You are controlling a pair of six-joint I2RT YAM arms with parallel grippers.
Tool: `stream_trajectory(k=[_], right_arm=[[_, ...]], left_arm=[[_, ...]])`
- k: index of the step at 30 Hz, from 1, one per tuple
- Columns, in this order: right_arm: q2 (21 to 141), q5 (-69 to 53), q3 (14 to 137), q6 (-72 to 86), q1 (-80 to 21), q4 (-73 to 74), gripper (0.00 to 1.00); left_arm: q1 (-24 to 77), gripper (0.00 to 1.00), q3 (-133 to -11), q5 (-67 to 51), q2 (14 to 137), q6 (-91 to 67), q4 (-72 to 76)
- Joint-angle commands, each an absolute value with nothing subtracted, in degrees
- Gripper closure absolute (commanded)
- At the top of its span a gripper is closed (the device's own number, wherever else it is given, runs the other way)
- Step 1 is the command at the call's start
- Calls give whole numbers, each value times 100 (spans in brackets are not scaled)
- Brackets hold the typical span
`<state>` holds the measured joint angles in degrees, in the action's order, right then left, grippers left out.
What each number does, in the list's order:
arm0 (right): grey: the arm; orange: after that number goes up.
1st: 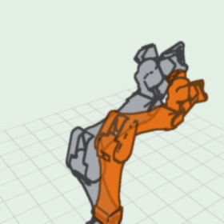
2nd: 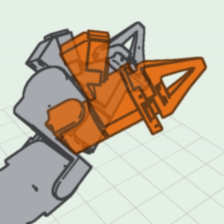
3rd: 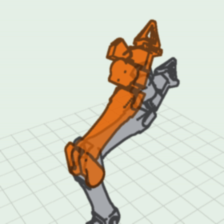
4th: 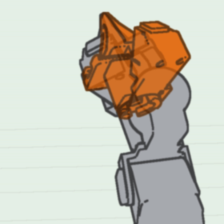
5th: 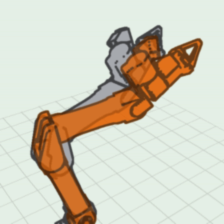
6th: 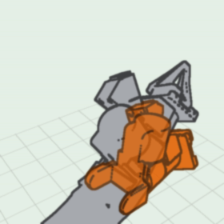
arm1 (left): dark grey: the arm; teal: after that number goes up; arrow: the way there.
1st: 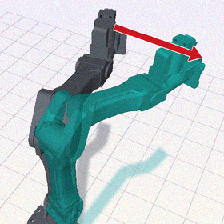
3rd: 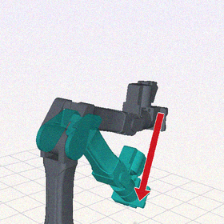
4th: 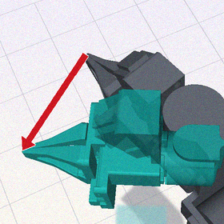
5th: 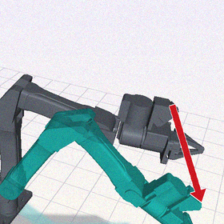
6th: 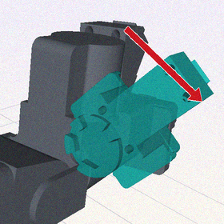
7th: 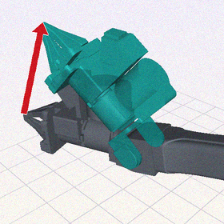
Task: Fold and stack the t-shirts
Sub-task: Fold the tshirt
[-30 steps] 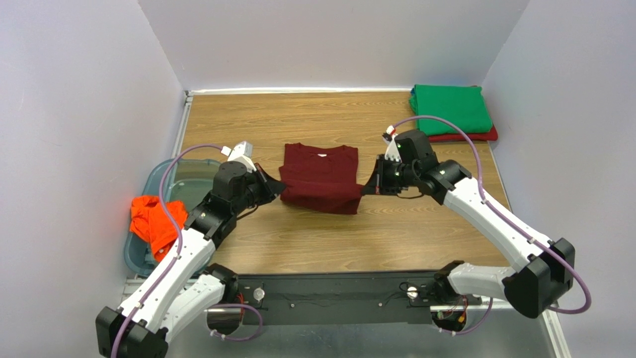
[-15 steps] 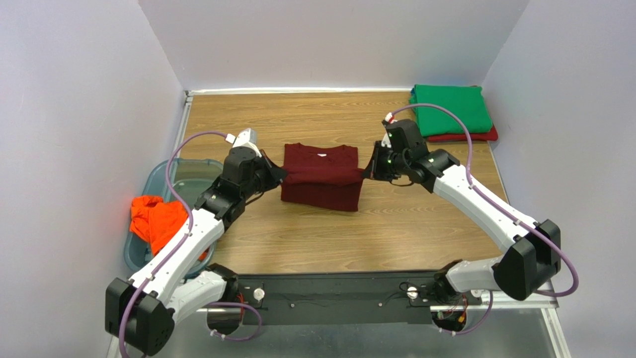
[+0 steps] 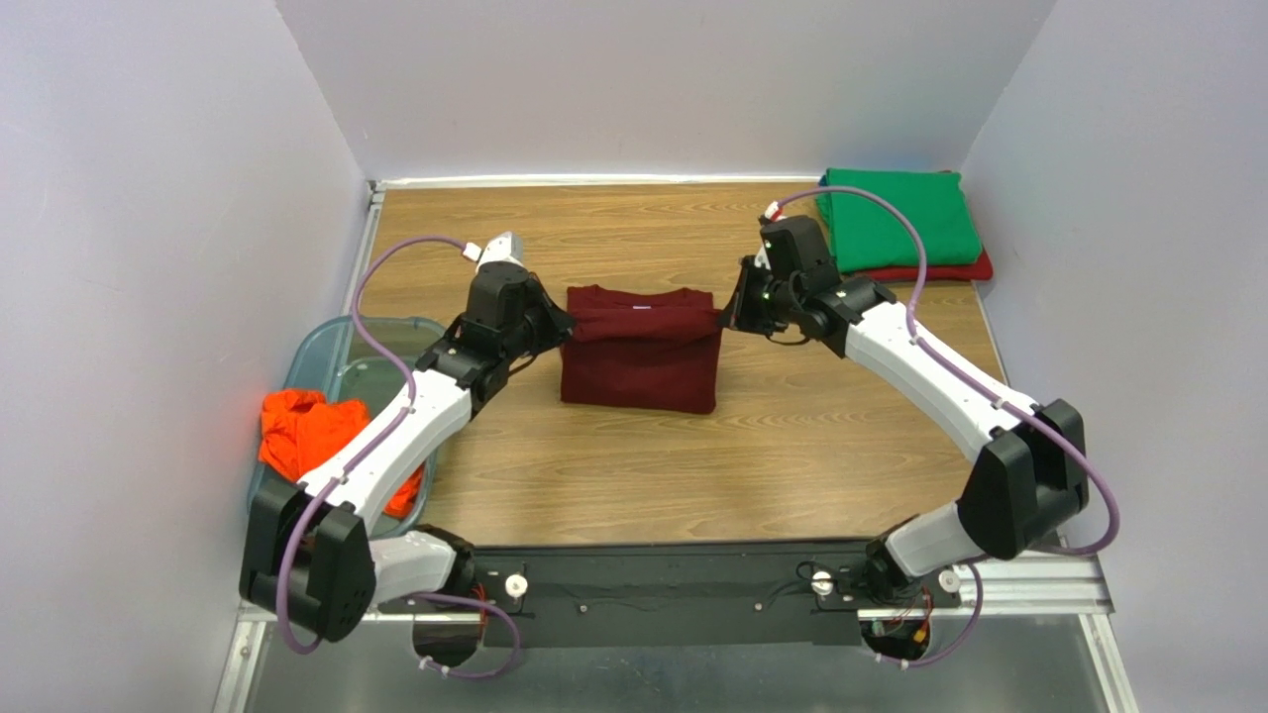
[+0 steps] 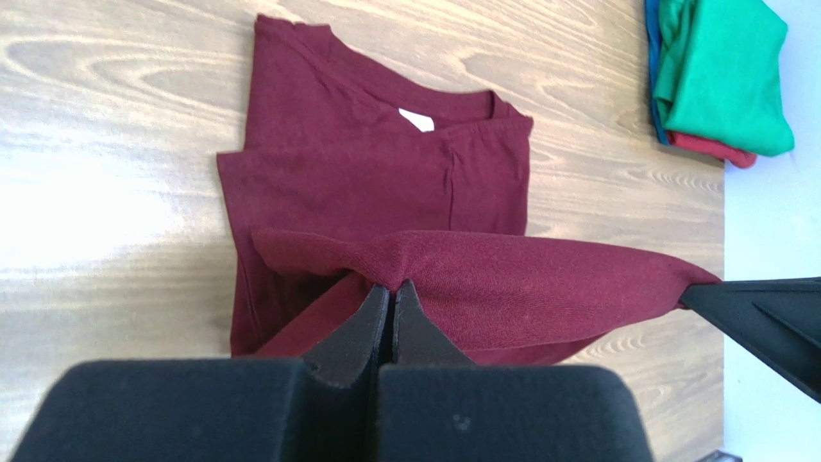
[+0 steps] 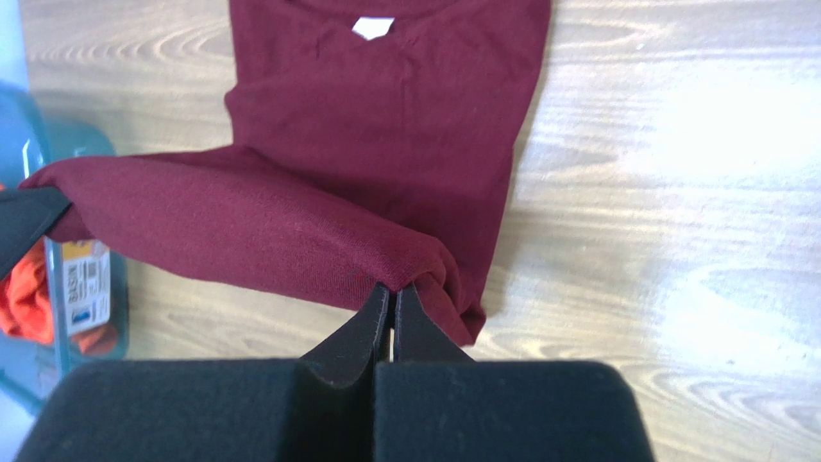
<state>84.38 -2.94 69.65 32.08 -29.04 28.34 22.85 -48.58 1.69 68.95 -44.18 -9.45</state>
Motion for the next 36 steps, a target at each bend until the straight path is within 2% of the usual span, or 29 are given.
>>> stream_trajectory(k=[1, 14, 36], right_arm=[[8692, -35, 7233, 3199, -2769, 2505, 99], [9413, -483, 7602, 3120, -2461, 2347, 99], [11284, -1160, 8657, 2953, -2066, 2224, 99]], left_arm=[[2145, 100, -5115, 255, 7084, -4272, -633], [1995, 100, -5642, 176, 8137, -4043, -422], [1758, 100, -6460, 79, 9720, -3815, -264]])
